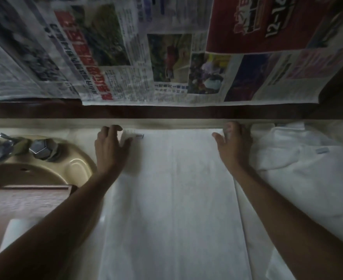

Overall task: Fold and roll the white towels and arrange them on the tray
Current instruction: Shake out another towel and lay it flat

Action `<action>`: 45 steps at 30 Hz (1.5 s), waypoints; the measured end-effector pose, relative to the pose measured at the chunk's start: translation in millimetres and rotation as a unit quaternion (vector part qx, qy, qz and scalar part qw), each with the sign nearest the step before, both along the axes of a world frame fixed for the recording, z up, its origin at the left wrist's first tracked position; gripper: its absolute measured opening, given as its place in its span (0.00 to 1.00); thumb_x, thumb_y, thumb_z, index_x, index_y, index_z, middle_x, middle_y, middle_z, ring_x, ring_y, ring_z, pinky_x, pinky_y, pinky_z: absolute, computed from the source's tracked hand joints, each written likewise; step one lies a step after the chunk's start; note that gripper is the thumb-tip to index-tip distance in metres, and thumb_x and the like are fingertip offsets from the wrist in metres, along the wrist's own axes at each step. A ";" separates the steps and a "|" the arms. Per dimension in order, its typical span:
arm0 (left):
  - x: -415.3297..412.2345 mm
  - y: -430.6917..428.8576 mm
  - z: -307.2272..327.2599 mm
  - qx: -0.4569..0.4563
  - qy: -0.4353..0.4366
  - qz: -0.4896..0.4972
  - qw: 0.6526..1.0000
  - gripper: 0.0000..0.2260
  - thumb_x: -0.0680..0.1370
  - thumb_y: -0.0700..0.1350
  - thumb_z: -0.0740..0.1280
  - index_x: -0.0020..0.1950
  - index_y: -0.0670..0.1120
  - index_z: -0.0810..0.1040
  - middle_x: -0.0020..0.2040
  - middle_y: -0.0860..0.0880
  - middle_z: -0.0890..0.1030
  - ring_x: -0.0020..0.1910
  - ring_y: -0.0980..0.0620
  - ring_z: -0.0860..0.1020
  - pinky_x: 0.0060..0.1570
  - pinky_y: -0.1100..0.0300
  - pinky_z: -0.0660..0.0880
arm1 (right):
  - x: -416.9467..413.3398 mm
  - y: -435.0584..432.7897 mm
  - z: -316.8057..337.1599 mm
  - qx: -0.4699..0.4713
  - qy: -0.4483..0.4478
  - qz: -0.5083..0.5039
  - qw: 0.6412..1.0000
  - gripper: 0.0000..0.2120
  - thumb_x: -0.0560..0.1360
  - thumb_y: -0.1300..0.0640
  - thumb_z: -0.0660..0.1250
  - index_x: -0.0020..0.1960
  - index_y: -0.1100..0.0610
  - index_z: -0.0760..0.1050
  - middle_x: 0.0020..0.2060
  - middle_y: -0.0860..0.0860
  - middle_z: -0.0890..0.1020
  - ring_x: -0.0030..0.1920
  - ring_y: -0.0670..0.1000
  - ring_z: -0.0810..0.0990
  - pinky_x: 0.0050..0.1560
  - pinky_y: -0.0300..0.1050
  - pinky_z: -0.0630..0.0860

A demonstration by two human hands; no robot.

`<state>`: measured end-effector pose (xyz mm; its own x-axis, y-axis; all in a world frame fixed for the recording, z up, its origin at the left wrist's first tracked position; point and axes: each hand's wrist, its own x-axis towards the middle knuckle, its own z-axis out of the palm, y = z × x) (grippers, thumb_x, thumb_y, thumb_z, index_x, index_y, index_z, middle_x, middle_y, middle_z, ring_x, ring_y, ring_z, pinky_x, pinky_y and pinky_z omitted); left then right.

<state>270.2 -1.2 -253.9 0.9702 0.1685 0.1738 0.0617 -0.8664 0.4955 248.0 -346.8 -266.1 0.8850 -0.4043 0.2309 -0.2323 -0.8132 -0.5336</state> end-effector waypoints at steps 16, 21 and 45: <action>-54.4 -5.1 -27.2 0.146 0.079 -0.133 0.977 0.32 0.84 0.63 0.45 0.85 0.48 0.49 0.85 0.48 0.47 0.83 0.49 0.44 0.81 0.42 0.43 | -40.8 19.3 -9.3 -0.129 0.047 0.174 0.975 0.28 0.84 0.45 0.52 0.79 0.59 0.66 0.79 0.59 0.66 0.80 0.59 0.60 0.79 0.61 0.59; -148.3 -58.0 -31.2 0.104 0.033 -0.259 0.960 0.28 0.84 0.54 0.52 0.84 0.48 0.57 0.84 0.48 0.54 0.83 0.48 0.51 0.79 0.40 0.53 | -137.2 96.7 -16.4 -0.120 0.039 0.264 0.956 0.26 0.82 0.49 0.59 0.79 0.54 0.67 0.81 0.56 0.63 0.82 0.58 0.58 0.78 0.65 0.57; -296.3 26.3 -32.6 0.087 0.049 -0.142 0.985 0.28 0.85 0.53 0.52 0.83 0.41 0.57 0.84 0.42 0.55 0.83 0.44 0.53 0.80 0.41 0.52 | -273.8 40.8 -15.7 -0.119 0.026 0.121 0.985 0.24 0.84 0.55 0.57 0.76 0.64 0.69 0.77 0.63 0.68 0.78 0.64 0.63 0.75 0.65 0.63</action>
